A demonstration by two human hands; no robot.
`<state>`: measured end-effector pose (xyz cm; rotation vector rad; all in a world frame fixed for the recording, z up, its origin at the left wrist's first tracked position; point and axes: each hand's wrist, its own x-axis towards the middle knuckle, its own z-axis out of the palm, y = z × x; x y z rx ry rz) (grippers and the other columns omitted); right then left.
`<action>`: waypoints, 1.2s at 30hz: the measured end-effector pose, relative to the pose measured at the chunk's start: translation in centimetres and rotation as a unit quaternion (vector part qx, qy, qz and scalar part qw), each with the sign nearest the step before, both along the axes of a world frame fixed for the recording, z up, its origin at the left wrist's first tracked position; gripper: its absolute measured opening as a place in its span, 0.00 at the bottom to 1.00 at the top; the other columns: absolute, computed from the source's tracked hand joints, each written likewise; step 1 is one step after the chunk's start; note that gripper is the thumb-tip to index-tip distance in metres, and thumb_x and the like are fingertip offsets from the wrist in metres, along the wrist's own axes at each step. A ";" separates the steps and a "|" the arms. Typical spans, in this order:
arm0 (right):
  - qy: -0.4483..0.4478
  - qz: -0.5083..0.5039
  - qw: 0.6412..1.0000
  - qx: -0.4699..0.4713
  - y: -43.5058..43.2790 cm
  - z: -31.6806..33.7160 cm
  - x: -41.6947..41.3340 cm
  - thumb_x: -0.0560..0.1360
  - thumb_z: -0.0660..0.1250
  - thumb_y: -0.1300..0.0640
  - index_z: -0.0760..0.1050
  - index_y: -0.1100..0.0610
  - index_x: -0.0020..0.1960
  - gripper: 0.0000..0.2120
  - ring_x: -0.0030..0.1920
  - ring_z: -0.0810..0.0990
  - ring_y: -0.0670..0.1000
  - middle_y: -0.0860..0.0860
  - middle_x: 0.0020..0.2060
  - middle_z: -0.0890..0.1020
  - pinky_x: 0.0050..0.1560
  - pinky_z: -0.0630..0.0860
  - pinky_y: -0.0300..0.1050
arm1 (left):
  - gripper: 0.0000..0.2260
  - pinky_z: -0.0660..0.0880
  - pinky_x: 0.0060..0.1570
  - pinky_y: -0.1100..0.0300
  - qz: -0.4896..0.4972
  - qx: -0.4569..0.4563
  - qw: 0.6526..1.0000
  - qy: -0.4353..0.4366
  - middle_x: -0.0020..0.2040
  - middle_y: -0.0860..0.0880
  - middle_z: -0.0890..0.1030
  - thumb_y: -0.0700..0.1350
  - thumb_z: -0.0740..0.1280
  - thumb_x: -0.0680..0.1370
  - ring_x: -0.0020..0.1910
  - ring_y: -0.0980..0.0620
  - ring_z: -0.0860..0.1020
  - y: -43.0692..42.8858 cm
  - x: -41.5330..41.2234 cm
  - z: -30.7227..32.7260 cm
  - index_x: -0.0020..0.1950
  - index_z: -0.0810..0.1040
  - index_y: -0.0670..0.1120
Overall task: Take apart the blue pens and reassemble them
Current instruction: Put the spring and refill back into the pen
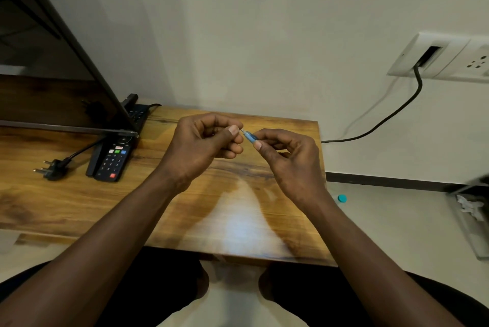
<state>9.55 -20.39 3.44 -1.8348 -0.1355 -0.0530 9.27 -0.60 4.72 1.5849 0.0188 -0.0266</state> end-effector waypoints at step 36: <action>-0.033 0.016 0.999 -0.008 0.3 -0.3 -0.2 0.77 0.74 0.60 0.87 0.53 0.53 0.07 0.50 0.85 0.45 0.45 0.47 0.87 0.51 0.83 0.49 | 0.12 0.79 0.37 0.59 0.026 -0.028 0.999 0.023 0.39 0.44 0.83 0.48 0.77 0.72 0.36 0.51 0.80 -1.2 -0.5 -1.0 0.48 0.87 0.41</action>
